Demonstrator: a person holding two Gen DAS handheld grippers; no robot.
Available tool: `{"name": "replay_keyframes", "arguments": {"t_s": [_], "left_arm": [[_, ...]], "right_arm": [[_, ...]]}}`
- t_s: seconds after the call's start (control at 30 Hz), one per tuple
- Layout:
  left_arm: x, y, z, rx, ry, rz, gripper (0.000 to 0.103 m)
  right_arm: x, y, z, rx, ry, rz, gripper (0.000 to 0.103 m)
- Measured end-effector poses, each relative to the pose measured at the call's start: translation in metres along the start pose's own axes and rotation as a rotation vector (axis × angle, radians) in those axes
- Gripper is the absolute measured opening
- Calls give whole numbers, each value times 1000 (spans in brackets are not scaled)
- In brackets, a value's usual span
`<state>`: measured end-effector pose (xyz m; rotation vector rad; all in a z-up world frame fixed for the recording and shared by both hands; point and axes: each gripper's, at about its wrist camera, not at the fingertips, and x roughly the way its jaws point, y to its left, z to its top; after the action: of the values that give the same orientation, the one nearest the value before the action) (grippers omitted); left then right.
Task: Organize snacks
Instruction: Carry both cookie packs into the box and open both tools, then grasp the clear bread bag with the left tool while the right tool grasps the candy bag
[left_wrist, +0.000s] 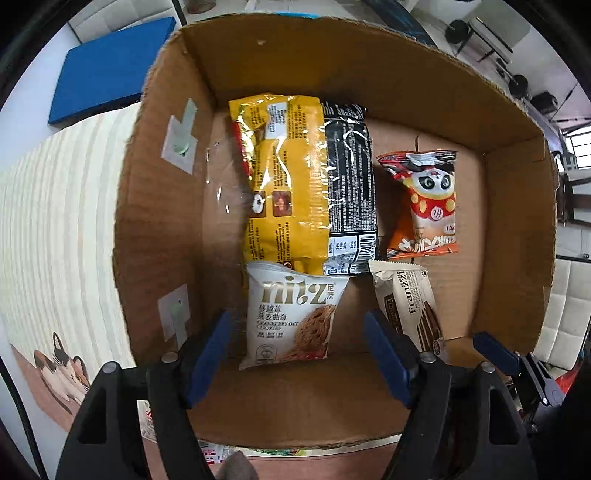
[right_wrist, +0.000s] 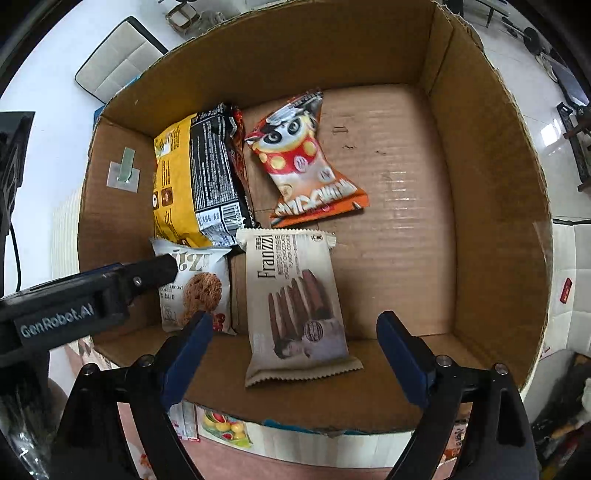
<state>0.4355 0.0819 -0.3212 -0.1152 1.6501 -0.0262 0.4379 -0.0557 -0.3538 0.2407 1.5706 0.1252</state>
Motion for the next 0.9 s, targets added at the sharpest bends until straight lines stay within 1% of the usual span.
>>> {"name": "replay_keyframes", "arguments": {"t_s": [0.03, 0.07, 0.13, 0.2, 0.27, 0.33, 0.37, 0.47, 0.53, 0.63, 0.73, 0.83, 0.9], "left_arm": [[-2, 1, -1, -4, -1, -6, 79], [-2, 2, -2, -3, -5, -9, 80], [-8, 5, -6, -4, -21, 1, 80], [-17, 3, -10, -3, -38, 3, 83], [-29, 2, -14, 6, -63, -8, 84], [-40, 3, -19, 6, -109, -8, 84], [-50, 3, -25, 10, -154, 1, 84], [-70, 4, -39, 10, -228, 23, 84], [-82, 6, -50, 4, -262, 14, 84], [-94, 7, -61, -3, -286, 12, 84], [-112, 13, -83, -7, -334, 18, 84], [-121, 16, -102, -4, -376, 43, 84], [-128, 26, -120, -10, -404, 73, 84]], "right_arm": [[-2, 1, 0, -5, -4, -12, 93], [-3, 1, 1, -10, -9, -25, 93], [-8, 4, 0, -20, -15, -34, 94], [-16, 6, -2, -28, -36, -45, 94], [-25, 9, -4, -38, -57, -40, 94], [-36, 12, -9, -57, -96, -46, 95], [-40, 13, -9, -65, -112, -48, 96], [-58, 14, -20, -82, -171, -59, 97], [-72, 14, -29, -79, -199, -52, 97], [-88, 14, -43, -60, -226, -25, 97], [-100, 16, -60, -47, -245, 6, 97], [-109, 22, -78, -45, -240, 33, 97], [-108, 28, -91, -44, -213, 60, 97]]}}
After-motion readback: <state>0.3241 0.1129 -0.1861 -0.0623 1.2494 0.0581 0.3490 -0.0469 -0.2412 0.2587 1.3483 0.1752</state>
